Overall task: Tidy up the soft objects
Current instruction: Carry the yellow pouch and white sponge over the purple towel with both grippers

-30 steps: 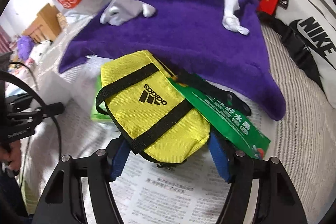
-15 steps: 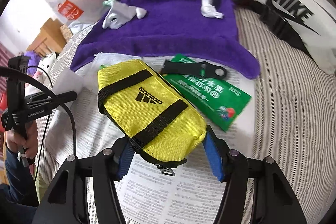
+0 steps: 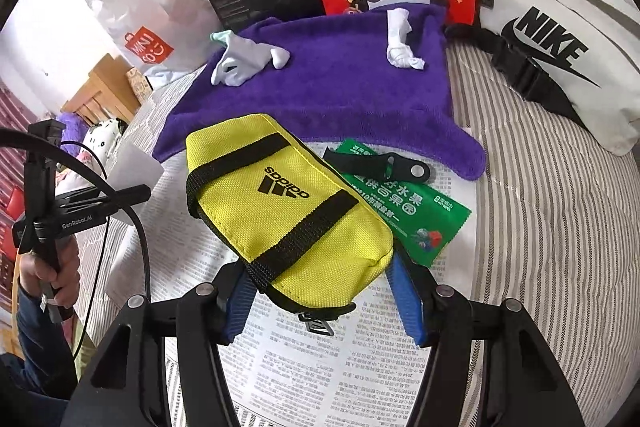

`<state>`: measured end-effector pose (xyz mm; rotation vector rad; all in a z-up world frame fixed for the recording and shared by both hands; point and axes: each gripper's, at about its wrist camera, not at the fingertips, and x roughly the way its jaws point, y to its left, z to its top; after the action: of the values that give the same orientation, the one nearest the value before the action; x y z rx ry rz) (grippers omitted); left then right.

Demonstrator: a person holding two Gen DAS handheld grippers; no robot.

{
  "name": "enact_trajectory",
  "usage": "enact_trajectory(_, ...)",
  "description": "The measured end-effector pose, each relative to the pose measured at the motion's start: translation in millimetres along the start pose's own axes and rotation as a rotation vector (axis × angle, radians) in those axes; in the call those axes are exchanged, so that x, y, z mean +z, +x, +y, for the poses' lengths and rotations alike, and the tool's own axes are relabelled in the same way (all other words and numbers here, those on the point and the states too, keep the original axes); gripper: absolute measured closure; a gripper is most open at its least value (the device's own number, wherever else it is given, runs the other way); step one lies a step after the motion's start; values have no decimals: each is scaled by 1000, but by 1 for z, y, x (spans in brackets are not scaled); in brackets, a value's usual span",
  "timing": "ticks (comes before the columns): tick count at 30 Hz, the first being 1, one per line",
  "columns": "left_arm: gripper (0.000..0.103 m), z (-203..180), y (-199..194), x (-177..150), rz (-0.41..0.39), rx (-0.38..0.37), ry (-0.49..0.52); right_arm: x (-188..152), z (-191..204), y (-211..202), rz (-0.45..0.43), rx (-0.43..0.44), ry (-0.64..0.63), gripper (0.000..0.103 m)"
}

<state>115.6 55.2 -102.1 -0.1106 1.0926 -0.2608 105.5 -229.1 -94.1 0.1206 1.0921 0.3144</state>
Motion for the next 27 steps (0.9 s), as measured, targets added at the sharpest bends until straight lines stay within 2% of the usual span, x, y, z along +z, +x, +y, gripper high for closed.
enact_trajectory(14,71,-6,-14,25,-33,-20,35,20,4,-3,-30,-20,11,43)
enact_trajectory(27,71,-3,-8,61,-47,-44,43,57,-1,3,-56,-35,20,43)
